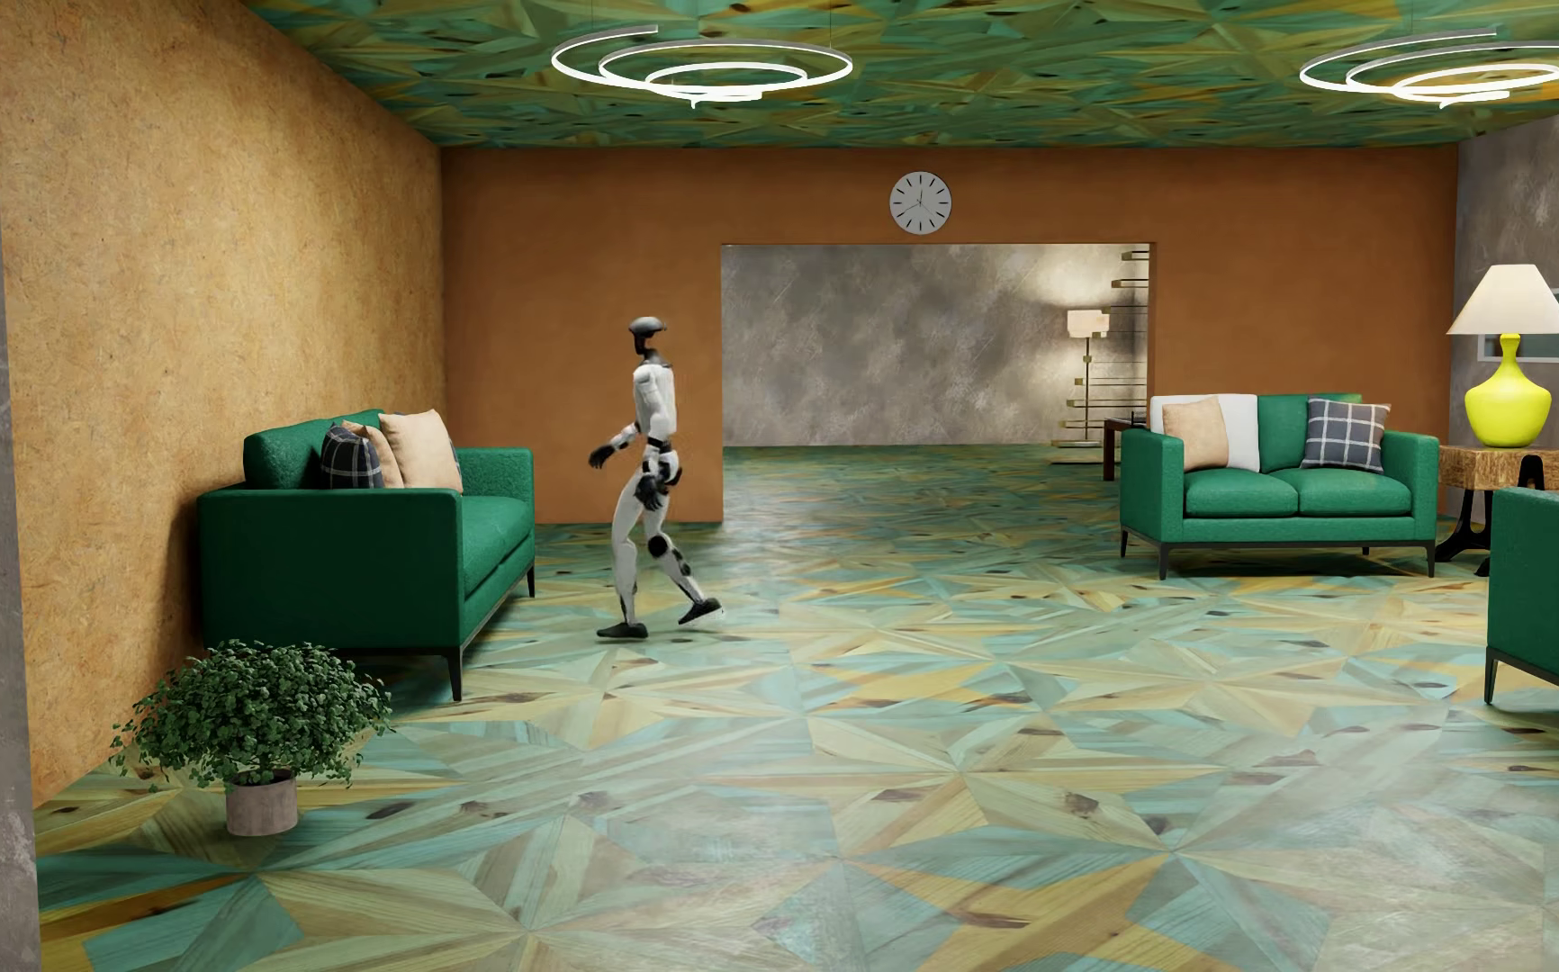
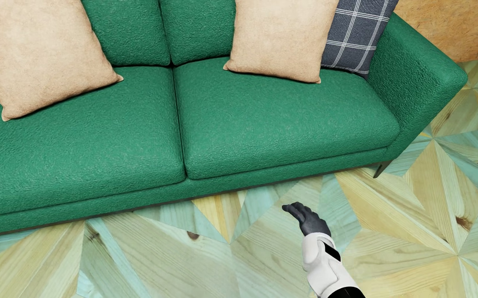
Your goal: Walk to the sofa
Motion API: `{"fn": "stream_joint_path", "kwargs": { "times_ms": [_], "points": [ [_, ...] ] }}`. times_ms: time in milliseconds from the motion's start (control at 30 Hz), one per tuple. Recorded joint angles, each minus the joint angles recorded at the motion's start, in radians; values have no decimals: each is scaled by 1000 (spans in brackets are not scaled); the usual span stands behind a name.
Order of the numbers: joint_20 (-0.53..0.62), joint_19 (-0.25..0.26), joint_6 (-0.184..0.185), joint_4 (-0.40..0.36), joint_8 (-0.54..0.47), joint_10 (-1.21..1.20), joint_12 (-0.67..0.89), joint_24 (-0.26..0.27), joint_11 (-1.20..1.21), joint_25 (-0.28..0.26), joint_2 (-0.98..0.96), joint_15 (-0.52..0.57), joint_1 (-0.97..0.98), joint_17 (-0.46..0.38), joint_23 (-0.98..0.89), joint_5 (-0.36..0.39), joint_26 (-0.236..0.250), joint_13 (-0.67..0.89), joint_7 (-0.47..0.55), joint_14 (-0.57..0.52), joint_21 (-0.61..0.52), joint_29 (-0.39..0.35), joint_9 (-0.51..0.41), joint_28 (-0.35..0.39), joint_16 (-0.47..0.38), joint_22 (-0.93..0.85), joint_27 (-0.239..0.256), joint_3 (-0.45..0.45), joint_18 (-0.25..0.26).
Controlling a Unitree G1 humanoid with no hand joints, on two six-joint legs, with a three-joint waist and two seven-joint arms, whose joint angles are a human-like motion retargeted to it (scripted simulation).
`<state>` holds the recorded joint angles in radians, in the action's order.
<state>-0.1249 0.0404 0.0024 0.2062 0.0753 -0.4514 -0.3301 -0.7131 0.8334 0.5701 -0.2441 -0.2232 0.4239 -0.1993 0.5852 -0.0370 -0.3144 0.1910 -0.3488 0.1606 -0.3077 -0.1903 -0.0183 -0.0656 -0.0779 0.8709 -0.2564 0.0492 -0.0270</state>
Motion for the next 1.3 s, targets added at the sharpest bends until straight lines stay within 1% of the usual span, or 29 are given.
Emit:
{"fn": "stream_joint_path", "kwargs": {
  "times_ms": [33,67,100,133,167,200,233,267,300,333,367,400,433,467,500,600,633,700,767,833,867,900,967,1033,1100,1133,1200,1267,1300],
  "points": [
    [-7,60,-11,-14,-33,10,11,1,122,38,-68,73,-24,-7,13,-19,17,-33,-25,20,-47,57,-6,1,18,-30,4,1,-4],
    [-25,98,-26,-27,-47,21,27,11,241,89,-136,106,-48,-19,39,-48,41,-59,-47,35,-96,130,-13,30,35,-67,12,4,-6],
    [-42,101,-42,-40,-27,23,51,22,324,109,-194,89,-64,-15,88,-102,63,-88,-60,49,-111,192,-20,74,48,-100,-6,8,-5],
    [-52,50,-58,-54,23,27,82,25,367,88,-233,56,-76,6,153,-173,81,-119,-61,59,-88,200,-27,119,53,-128,-53,9,-2],
    [-57,10,-72,-70,84,37,130,31,367,48,-256,33,-87,28,223,-240,78,-154,-54,64,-56,179,-33,146,57,-160,-104,5,2],
    [-61,-29,-84,-87,137,50,159,40,332,22,-268,9,-98,35,313,-285,100,-172,-42,68,-52,177,-37,167,58,-183,-157,-1,7],
    [-64,-51,-94,-103,171,62,190,46,271,28,-278,-18,-108,36,394,-304,131,-194,-29,72,-95,221,-41,180,60,-194,-188,-8,13],
    [-62,-50,-103,-114,177,69,218,50,179,27,-286,-36,-114,25,441,-291,161,-215,-17,77,-128,288,-43,183,60,-215,-201,-16,20],
    [-58,-40,-111,-121,162,74,240,56,55,19,-287,-49,-120,5,446,-260,188,-243,-4,84,-146,338,-44,184,60,-241,-194,-21,29],
    [-55,-9,-117,-128,137,78,256,60,-116,40,-271,-39,-124,-32,428,-222,218,-280,8,91,-185,368,-43,185,57,-265,-152,-26,37],
    [-47,-33,-121,-127,122,114,267,56,-277,35,-241,63,-137,-43,397,-182,239,-316,23,80,-181,351,-39,186,47,-289,-133,-31,42],
    [-39,-52,-125,-130,137,117,274,56,-318,5,-215,46,-137,-43,365,-180,256,-353,37,80,-138,302,-37,181,43,-306,-139,-33,48],
    [-42,-49,-126,-124,153,113,272,58,-342,-31,-200,49,-134,-26,344,-175,261,-374,49,82,-93,243,-37,181,38,-320,-146,-36,55],
    [-58,-44,-122,-112,164,97,262,66,-356,-56,-190,53,-127,-8,334,-166,256,-375,55,89,-72,198,-38,185,40,-327,-145,-38,63],
    [-74,-43,-116,-97,171,71,245,74,-356,-51,-184,50,-120,-1,335,-157,244,-360,62,100,-89,186,-39,192,46,-323,-148,-39,72],
    [-73,-58,-91,-36,195,-36,210,57,-362,9,-160,23,-82,2,317,-113,174,-249,88,135,-187,240,-40,172,35,-241,-143,-37,100],
    [-68,-64,-80,-9,200,-99,197,42,-359,21,-154,14,-57,10,305,-94,148,-206,101,143,-201,228,-42,144,23,-199,-142,-35,112],
    [-60,-71,-58,36,207,-270,183,11,-348,21,-144,-5,28,38,281,-67,61,-122,151,97,-194,173,-46,94,19,-128,-135,-27,142],
    [-76,-73,-36,54,217,-425,146,7,-334,32,-136,-24,117,46,257,-53,24,-42,227,25,-210,135,-50,77,17,-72,-110,-18,183],
    [-90,-69,-14,31,218,-446,107,14,-332,39,-130,-33,147,39,217,-44,23,19,302,106,-220,116,-46,66,25,-48,-75,-10,216],
    [-89,-64,-4,-2,215,-376,84,11,-337,41,-125,-34,130,31,202,-43,29,42,346,145,-224,110,-42,58,31,-45,-63,-8,255],
    [-90,-59,4,-37,212,-264,65,11,-354,42,-115,-30,96,20,190,-47,37,58,382,147,-223,103,-35,53,42,-48,-55,-5,238],
    [-88,-48,20,-40,215,-121,38,13,-382,33,-94,-23,12,5,171,-53,51,67,326,193,-217,99,-20,33,53,-55,-42,-8,157],
    [-74,-37,28,-68,221,-32,49,-3,-401,19,-71,-16,-41,-7,172,-77,47,48,312,163,-186,83,-9,22,51,-50,-60,-10,132],
    [-60,-24,26,-102,237,11,84,-26,-394,-11,-56,-23,-69,6,192,-113,44,-1,317,143,-138,66,-2,11,31,-62,-89,-13,130],
    [-64,-18,24,-119,240,30,98,-26,-392,-25,-49,-26,-84,15,211,-130,54,-24,317,138,-127,66,0,20,23,-89,-98,-15,127],
    [-94,-5,19,-147,240,71,113,-4,-394,-23,-31,-28,-122,25,278,-158,88,-56,312,130,-168,106,6,82,18,-161,-109,-18,119],
    [-124,6,12,-167,239,106,138,51,-406,6,-7,-25,-158,30,333,-176,113,-100,308,123,-248,169,12,162,36,-216,-123,-18,109],
    [-131,11,9,-173,237,120,137,74,-416,18,3,-22,-172,36,362,-181,128,-119,304,120,-287,199,15,171,35,-241,-121,-18,105]
  ]
}}
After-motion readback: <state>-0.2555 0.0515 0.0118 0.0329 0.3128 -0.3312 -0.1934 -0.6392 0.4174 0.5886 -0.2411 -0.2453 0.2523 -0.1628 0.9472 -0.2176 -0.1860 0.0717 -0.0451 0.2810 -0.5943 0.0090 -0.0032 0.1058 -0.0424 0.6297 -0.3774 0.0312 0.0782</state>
